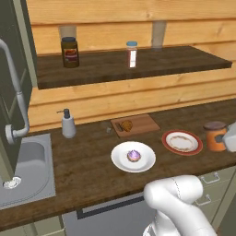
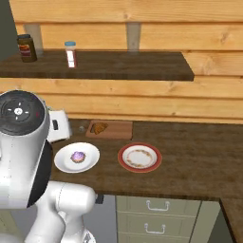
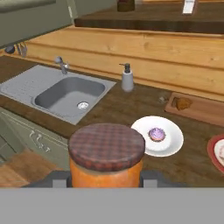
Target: From the different types of pastries on the counter, select a croissant and place it on the cutting board. Then retrieve a jar of jam from the cabinet and place it alongside the croissant on the cutting board.
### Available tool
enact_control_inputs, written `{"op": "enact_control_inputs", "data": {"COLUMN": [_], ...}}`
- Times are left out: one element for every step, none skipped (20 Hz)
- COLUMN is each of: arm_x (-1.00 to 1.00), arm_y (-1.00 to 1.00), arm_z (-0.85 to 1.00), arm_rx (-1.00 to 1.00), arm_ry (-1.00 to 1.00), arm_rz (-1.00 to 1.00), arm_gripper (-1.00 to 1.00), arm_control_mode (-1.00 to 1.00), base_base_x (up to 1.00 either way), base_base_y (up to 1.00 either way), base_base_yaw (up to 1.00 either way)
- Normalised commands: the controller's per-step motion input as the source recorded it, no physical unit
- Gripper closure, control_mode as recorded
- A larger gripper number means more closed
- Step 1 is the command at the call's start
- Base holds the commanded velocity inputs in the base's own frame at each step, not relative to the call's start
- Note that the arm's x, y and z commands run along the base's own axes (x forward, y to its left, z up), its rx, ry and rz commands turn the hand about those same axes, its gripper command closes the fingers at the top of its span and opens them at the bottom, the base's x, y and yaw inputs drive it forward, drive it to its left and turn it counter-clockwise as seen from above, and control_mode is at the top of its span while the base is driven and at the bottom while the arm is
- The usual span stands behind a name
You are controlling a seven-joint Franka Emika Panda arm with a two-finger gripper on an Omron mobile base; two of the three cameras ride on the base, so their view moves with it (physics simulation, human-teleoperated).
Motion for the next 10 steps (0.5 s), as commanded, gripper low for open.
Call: {"op": "enact_control_inputs", "data": {"arm_x": [0.41,0.35,0.25,0.18,0.0,0.0,0.0,0.4,0.49,0.5], "arm_y": [0.06,0.0,0.0,-0.06,0.0,0.04,0.0,0.0,0.0,0.0], "arm_z": [-0.76,-0.67,-0.55,-0.49,-0.11,0.0,0.0,0.0,0.0,0.0], "arm_rx": [0.0,0.0,0.0,0.0,0.03,0.02,0.01,0.04,0.06,0.06], "arm_ry": [-0.03,-0.03,-0.04,-0.01,0.0,0.08,0.14,0.44,0.46,0.47], "arm_rz": [0.31,0.32,0.32,0.3,0.21,0.0,0.01,0.04,0.06,0.07], "arm_gripper": [1.0,1.0,1.0,1.0,1.0,1.0,1.0,1.0,1.0,1.0], "arm_control_mode": [-1.0,-1.0,-1.0,-1.0,-1.0,-1.0,-1.0,-1.0,-1.0,-1.0], "base_base_x": [0.0,0.0,0.0,0.0,0.0,0.0,0.0,0.0,0.0,0.0], "base_base_y": [0.0,0.0,0.0,0.0,0.0,0.0,0.0,0.0,0.0,0.0], "base_base_yaw": [0.0,0.0,0.0,0.0,0.0,0.0,0.0,0.0,0.0,0.0]}}
